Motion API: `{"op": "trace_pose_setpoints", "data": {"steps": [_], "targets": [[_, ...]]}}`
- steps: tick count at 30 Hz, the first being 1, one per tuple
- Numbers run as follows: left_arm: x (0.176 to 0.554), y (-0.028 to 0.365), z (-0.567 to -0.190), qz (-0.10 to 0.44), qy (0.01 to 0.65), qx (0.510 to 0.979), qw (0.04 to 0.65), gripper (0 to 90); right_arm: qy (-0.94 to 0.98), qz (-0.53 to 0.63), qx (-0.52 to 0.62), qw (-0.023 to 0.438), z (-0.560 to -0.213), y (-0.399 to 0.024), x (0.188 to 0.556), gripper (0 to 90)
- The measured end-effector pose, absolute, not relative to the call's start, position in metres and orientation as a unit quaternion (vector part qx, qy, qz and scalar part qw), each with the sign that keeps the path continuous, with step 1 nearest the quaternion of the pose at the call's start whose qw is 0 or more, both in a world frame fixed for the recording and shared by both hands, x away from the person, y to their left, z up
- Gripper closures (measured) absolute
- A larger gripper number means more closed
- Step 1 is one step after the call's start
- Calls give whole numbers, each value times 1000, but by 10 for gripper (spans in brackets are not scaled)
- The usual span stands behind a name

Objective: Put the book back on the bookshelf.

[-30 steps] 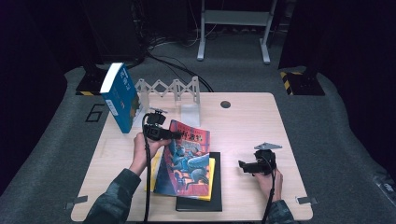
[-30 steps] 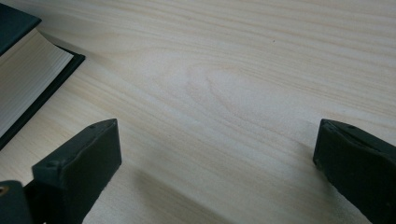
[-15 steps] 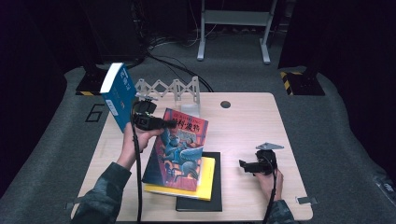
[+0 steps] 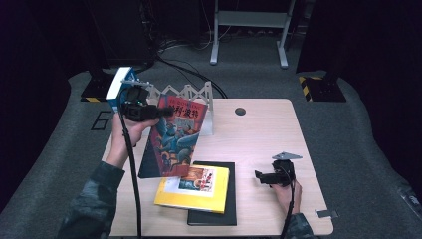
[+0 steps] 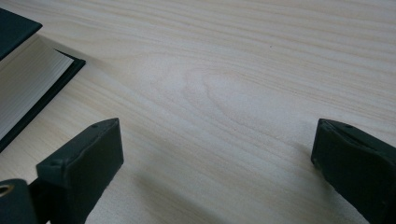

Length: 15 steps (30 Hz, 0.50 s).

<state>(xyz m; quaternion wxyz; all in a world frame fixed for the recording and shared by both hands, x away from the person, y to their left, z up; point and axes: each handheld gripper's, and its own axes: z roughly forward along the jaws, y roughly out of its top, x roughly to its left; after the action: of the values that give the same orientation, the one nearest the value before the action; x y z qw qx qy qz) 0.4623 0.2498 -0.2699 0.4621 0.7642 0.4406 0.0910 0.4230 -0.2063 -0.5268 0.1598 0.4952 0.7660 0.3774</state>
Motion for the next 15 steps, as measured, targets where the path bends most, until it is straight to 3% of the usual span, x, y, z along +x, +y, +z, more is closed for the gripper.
{"op": "trace_pose_setpoints", "data": {"steps": [3, 15], "targets": [[465, 258, -263, 127, 449, 763, 448, 741, 768, 371, 496, 163, -527, -206, 423, 15], [476, 285, -253, 190, 483, 748, 413, 741, 773, 364, 490, 172, -527, -204, 424, 12]]}}
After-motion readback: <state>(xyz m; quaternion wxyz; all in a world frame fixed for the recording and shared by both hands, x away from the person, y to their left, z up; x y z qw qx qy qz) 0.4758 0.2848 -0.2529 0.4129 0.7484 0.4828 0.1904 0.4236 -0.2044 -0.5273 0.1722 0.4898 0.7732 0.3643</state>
